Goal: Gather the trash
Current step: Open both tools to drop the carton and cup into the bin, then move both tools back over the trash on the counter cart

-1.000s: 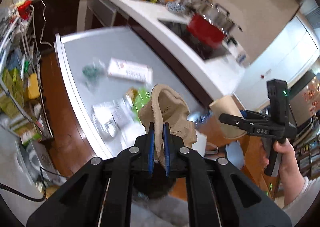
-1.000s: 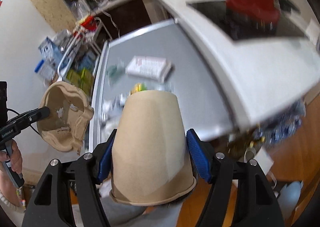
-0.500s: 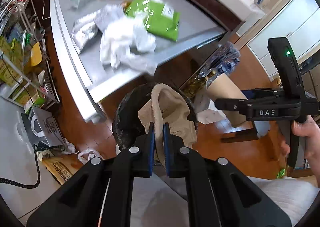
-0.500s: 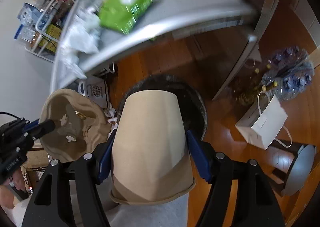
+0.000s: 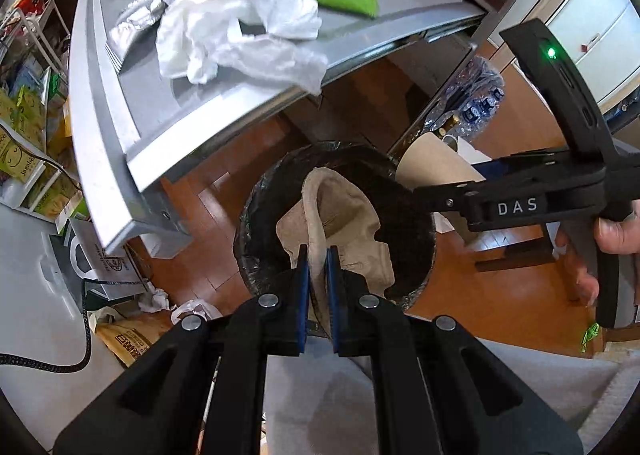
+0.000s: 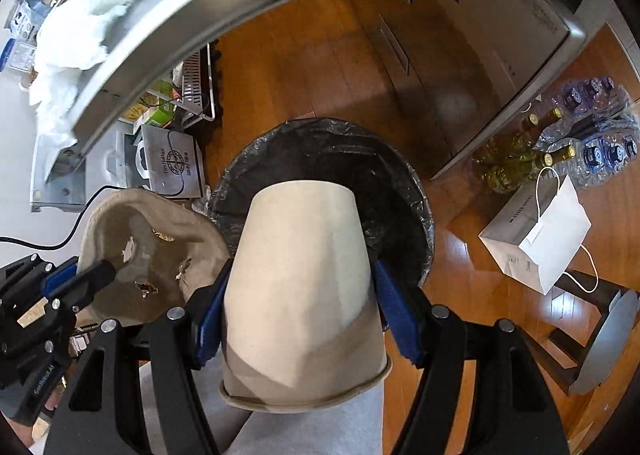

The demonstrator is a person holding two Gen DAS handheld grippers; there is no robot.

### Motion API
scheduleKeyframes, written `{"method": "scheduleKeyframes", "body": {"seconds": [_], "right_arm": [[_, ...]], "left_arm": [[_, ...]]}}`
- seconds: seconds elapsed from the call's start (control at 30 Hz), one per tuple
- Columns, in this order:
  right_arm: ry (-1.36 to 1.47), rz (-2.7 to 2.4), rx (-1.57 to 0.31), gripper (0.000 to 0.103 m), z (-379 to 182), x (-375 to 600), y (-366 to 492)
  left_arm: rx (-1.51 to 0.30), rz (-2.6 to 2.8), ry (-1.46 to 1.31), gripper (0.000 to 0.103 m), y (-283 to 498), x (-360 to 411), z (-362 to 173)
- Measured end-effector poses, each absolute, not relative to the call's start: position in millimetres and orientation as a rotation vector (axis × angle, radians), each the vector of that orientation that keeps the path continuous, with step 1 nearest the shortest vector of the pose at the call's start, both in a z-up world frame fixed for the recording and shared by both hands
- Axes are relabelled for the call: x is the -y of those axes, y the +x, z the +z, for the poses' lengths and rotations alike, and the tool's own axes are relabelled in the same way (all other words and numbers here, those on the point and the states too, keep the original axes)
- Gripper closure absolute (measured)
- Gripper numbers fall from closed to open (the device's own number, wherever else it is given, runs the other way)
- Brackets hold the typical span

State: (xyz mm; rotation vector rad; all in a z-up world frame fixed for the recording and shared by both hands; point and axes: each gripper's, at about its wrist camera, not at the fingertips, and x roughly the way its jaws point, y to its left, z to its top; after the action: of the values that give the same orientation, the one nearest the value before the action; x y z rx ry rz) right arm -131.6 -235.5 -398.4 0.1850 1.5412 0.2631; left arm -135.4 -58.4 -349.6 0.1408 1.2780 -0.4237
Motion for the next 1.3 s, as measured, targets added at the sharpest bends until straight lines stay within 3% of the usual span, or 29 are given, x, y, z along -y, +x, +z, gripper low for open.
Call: {"method": "scheduleKeyframes", "body": {"seconds": [0.27, 0.3, 0.33, 0.4, 0.43, 0.77, 0.93, 1.3], "right_arm": [[0.199, 0.238, -1.597, 0.035, -420.3, 236.0, -128.3], [0.188, 0.233, -1.596, 0.031, -420.5, 236.0, -128.7], [0.179, 0.227, -1.592, 0.028, -420.5, 236.3, -129.0], [0.166, 0.215, -1.581, 0.019, -417.7, 239.5, -128.8], [0.170, 0.216, -1.576, 0.018, -415.3, 240.9, -128.7], [0.079, 0.199, -1.471, 0.014, -358.2, 245.1, -137.4], [0.035, 0.200, -1.352, 0.007, -299.3, 241.2, -147.6], [0.052, 0.189, -0.972, 0.004, -174.5, 233.2, -119.0]], "left_arm": [[-1.317, -0.448, 0.154, 0.093, -127.9, 70.8, -361.8], [-1.317, -0.450, 0.167, 0.087, -127.8, 72.3, -362.2], [-1.321, -0.450, 0.181, 0.066, -127.4, 73.6, -362.1], [-1.292, -0.435, 0.193, 0.037, -127.4, 74.2, -355.5], [-1.271, -0.431, 0.193, 0.033, -128.9, 74.5, -351.0], [-1.208, -0.391, 0.195, 0.031, -130.6, 61.7, -309.1], [-1.135, -0.371, 0.159, 0.016, -130.9, 58.7, -271.9], [-0.876, -0.301, 0.093, 0.009, -94.4, 49.3, -181.4]]}}
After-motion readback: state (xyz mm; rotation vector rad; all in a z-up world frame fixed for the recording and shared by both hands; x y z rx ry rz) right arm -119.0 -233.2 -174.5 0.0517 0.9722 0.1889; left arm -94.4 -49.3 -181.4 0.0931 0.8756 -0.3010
